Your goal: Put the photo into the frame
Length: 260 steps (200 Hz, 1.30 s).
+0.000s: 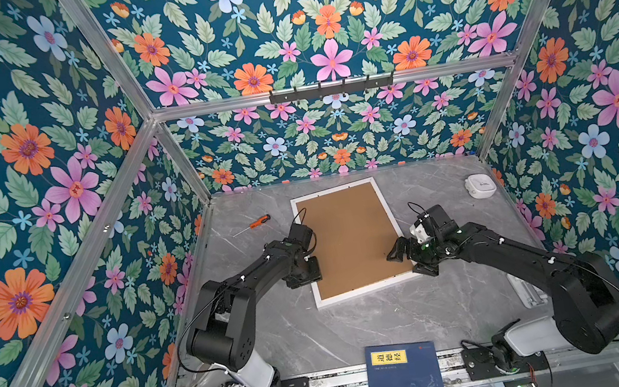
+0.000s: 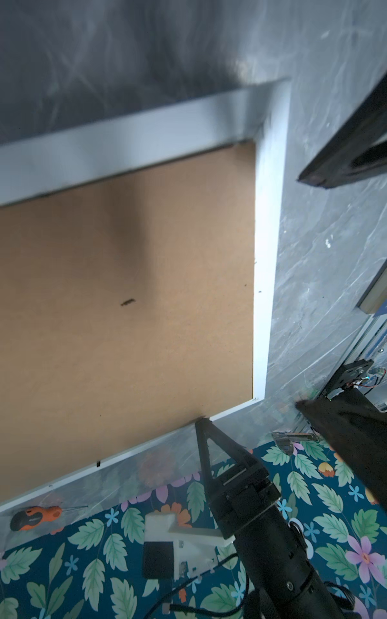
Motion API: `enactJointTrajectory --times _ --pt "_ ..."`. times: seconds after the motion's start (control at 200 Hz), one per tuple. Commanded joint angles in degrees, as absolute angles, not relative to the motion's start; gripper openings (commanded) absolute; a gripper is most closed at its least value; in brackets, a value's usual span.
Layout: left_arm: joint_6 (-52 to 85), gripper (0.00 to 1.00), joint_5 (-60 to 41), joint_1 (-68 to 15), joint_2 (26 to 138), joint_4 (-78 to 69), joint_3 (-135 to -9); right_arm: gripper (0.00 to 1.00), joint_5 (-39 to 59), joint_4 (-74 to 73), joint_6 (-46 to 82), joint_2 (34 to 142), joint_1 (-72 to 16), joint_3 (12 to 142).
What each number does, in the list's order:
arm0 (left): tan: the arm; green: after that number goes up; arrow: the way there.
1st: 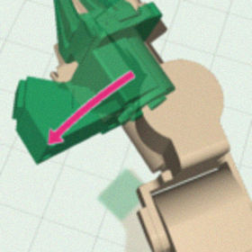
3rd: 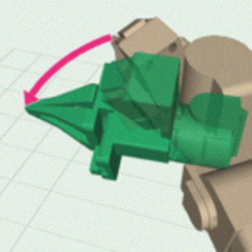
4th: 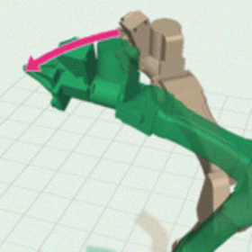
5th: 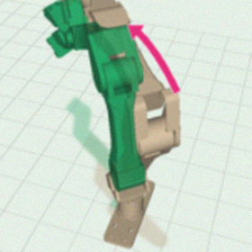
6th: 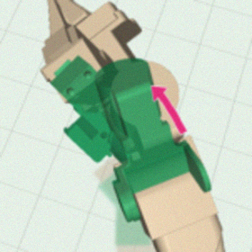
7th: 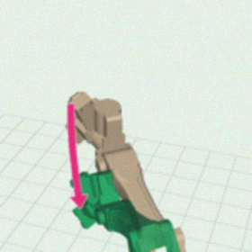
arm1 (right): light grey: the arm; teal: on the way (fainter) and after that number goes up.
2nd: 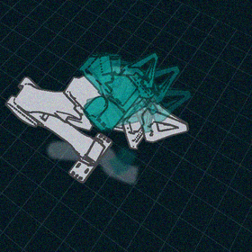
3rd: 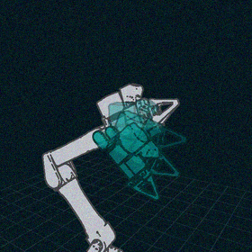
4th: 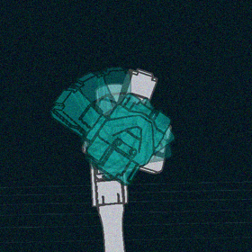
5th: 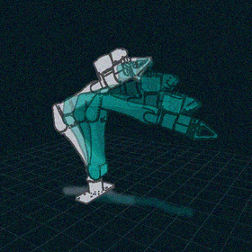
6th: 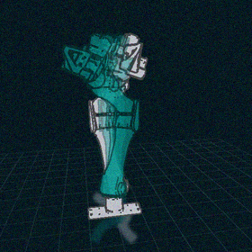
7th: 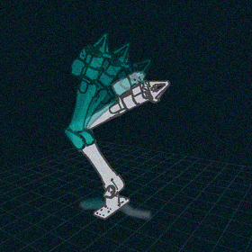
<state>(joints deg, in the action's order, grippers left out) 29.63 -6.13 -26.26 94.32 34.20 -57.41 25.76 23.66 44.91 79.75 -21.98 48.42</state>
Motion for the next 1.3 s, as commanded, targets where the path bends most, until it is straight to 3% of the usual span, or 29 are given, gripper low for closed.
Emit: enactJointTrajectory --times 0.0,0.255,0.955,1.295 --pt "29.0 0.54 -6.4 -26.2 94.9 33.8 -56.8 0.98 27.4 26.4 40.5 79.2 -19.3 47.9" --pt "29.1 0.49 -6.1 -26.2 95.9 33.5 -56.7 0.97 30.7 28.1 32.9 83.9 -17.7 50.8" --pt "29.4 0.46 -6.1 -26.2 95.7 33.3 -56.2 0.96 34.2 19.7 33.1 90.4 -17.7 49.1" --pt "29.9 0.65 -6.4 -26.2 93.5 35.1 -57.6 0.96 41.9 9.1 38.0 86.9 -15.3 45.2"
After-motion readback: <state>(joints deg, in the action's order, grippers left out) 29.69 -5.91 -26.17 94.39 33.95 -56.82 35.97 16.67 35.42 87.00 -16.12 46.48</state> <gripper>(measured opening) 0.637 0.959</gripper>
